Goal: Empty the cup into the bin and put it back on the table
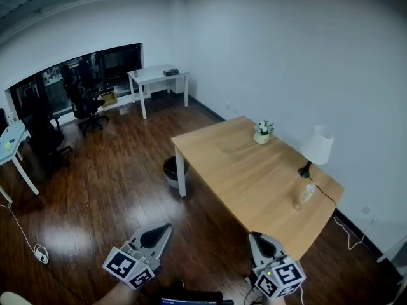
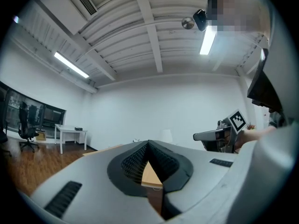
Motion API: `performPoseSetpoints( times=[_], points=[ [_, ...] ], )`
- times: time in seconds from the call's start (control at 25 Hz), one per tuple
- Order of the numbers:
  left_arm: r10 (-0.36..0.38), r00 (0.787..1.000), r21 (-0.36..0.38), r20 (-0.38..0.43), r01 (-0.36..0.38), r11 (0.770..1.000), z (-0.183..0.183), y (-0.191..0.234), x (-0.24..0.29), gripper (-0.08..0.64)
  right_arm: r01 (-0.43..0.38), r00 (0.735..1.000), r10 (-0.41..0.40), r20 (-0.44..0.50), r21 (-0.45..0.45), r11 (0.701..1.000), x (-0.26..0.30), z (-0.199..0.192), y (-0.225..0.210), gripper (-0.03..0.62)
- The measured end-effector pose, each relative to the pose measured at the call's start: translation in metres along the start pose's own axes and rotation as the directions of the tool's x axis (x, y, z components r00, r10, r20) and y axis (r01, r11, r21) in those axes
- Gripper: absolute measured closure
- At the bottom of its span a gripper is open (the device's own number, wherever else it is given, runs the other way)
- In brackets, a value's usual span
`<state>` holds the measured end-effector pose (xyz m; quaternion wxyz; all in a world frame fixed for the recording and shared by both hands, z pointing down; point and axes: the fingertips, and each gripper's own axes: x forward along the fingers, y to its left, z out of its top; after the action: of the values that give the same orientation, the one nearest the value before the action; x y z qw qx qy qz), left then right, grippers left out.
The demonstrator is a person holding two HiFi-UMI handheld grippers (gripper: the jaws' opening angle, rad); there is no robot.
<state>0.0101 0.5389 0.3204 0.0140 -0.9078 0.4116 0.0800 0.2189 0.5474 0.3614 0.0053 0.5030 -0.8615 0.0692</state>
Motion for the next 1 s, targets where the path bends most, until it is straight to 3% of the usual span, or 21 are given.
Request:
performPoseSetpoints(
  times=[0.4,1.0],
  points=[
    [-0.020,1.000,-0.008,0.015,0.020,1.000,-0.003,0.027,0.031,0.568,0.025,1.000,-0.025,0.000,-0.014,1.000,0.029,0.007,-0.017,0.592],
    [-0.034,0.999,-0.037,0.000,0.034,0.999,-0.012,0.108,0.083,0.568,0.038,0.999,-0.038,-0.022,-0.020,0.999,0.119,0.018,-0.033,0.592]
  ],
)
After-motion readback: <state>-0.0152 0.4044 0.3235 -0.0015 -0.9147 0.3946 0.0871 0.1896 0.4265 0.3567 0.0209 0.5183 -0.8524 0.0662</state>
